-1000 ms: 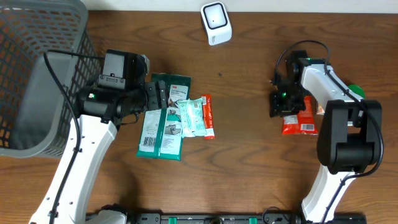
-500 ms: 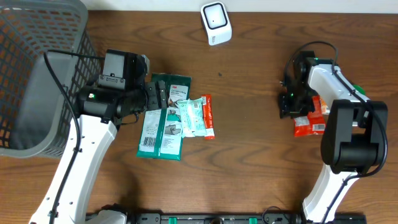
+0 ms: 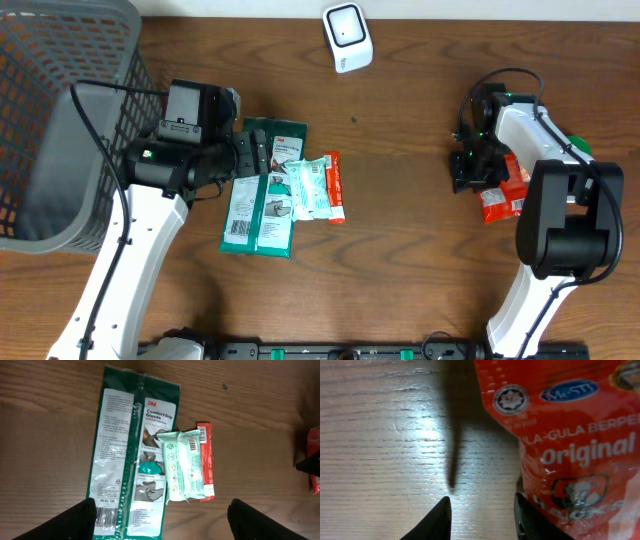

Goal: Scan the item barcode
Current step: 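Release the red packet and lift the right gripper off it, then move the right gripper left over the thin red stick packet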

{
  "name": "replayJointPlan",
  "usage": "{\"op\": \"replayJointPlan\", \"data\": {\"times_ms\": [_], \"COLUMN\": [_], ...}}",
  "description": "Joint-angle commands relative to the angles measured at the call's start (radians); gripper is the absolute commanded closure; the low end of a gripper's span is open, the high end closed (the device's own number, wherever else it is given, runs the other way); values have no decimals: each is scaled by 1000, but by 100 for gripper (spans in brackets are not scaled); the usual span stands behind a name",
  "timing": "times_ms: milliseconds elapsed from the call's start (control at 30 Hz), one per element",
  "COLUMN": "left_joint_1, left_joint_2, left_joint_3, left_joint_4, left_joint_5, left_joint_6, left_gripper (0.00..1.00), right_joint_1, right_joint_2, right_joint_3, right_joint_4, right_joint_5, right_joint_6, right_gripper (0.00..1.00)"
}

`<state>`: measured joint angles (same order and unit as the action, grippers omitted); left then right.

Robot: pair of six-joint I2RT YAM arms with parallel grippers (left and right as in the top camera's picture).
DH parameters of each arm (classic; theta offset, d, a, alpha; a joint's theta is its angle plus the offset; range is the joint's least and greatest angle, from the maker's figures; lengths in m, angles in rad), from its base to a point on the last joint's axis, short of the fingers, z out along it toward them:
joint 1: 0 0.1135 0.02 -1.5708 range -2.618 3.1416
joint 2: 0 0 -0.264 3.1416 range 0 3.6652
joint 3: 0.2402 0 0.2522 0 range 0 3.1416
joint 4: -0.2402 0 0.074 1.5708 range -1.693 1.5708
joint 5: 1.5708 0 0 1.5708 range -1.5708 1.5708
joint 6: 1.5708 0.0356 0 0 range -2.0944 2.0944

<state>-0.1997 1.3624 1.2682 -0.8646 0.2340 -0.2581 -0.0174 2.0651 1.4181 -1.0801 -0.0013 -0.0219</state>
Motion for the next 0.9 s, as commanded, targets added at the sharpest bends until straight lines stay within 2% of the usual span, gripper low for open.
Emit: {"op": "replayJointPlan", "data": {"times_ms": [0,233,500,733,867], "left_joint_1": [3,3,3,3,3], "left_joint_2": [5,5,5,5,5], "left_joint_3": [0,0,0,0,0], "left_joint_4": [-3,-3,-3,-3,-3], "left_joint_5": [1,1,1,1,1], "left_joint_6": [9,9,9,9,9], "left_gripper": [16,16,16,15,15], "right_joint_1": [2,-2,-1,23,76], "right_joint_2": [-13,-13,-26,-189,-294], "right_joint_3": [13,13,21,47,47], "right_joint_4": [28,114,97,51,64], "right_joint_5": [-11,-11,-77,-308,-351], "right_joint_6": [-1,34,36,21,37], "right_gripper": [63,64,63,53,44]}}
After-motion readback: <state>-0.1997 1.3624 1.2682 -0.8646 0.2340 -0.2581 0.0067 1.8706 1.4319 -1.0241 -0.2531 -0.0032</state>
